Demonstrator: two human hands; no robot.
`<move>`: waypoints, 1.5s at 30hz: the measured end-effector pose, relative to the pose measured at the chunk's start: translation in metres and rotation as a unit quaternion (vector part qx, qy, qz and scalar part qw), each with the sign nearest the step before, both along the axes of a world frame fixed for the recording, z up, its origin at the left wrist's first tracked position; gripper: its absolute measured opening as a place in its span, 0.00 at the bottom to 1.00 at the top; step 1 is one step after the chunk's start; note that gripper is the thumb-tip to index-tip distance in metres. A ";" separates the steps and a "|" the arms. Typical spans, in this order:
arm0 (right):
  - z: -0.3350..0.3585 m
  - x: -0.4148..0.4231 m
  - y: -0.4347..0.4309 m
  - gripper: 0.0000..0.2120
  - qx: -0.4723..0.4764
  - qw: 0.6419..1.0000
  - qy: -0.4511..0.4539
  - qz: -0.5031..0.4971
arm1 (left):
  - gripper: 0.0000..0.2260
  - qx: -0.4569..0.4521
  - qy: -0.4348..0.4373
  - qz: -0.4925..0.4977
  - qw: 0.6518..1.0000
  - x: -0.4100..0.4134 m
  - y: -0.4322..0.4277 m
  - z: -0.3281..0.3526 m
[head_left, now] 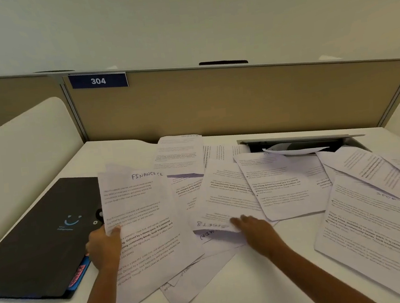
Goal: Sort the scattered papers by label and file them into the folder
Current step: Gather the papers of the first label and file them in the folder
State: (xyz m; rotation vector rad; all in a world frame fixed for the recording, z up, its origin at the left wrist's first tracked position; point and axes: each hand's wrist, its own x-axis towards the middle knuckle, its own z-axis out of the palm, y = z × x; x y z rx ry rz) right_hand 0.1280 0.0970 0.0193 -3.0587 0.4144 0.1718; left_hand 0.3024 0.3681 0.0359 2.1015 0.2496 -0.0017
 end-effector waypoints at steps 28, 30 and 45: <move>0.013 -0.016 -0.042 0.36 0.098 0.985 0.078 -0.120 | 0.13 -0.007 0.029 -0.087 0.996 -0.003 -0.027 -0.012; 0.008 -0.004 -0.023 0.35 0.066 0.991 0.061 -0.098 | 0.14 -0.006 0.026 -0.088 0.996 -0.004 -0.028 -0.013; 0.013 -0.015 -0.065 0.24 -0.002 0.968 -0.174 -0.183 | 0.13 -0.020 0.026 -0.087 0.996 -0.009 -0.038 -0.006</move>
